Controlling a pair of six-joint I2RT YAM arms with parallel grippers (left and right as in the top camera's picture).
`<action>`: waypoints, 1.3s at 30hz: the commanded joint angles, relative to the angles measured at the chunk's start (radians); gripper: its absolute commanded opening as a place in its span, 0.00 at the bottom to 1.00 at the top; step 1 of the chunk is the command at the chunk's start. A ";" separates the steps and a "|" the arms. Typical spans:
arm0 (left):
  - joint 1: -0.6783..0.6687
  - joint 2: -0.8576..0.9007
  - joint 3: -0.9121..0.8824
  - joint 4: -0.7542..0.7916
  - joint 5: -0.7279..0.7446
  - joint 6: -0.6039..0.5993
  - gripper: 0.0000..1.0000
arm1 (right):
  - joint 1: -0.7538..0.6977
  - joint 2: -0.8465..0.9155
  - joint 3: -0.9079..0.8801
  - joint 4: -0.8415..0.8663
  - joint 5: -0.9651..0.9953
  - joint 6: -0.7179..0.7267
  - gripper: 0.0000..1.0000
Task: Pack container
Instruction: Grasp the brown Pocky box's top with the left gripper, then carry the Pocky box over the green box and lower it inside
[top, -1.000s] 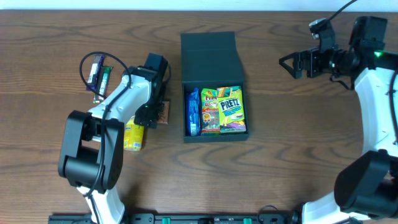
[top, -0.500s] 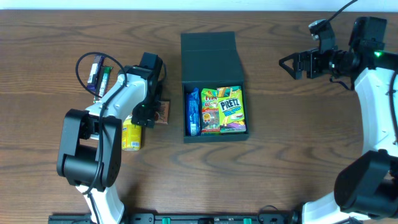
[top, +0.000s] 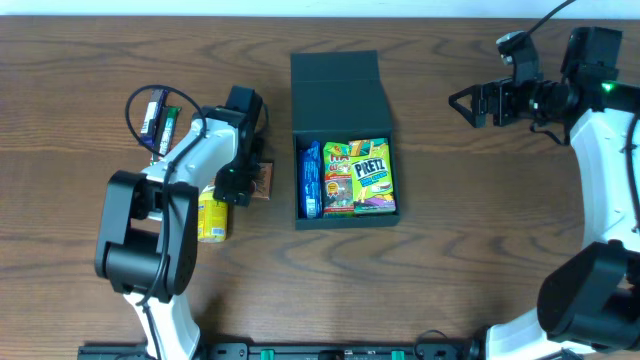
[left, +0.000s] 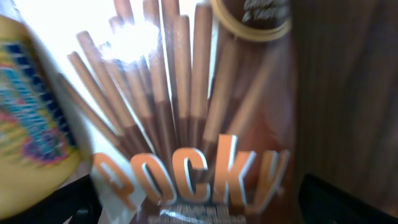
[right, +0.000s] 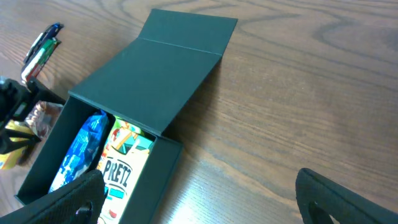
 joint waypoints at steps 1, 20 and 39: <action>0.013 0.020 -0.007 0.003 0.018 0.007 1.00 | -0.006 0.003 0.002 -0.002 -0.022 0.006 0.97; 0.021 0.020 0.087 -0.031 -0.029 0.286 0.67 | -0.007 0.003 0.002 0.010 -0.022 0.006 0.96; -0.195 0.020 0.470 -0.229 -0.159 0.629 0.58 | -0.089 0.003 0.002 -0.009 -0.022 0.007 0.90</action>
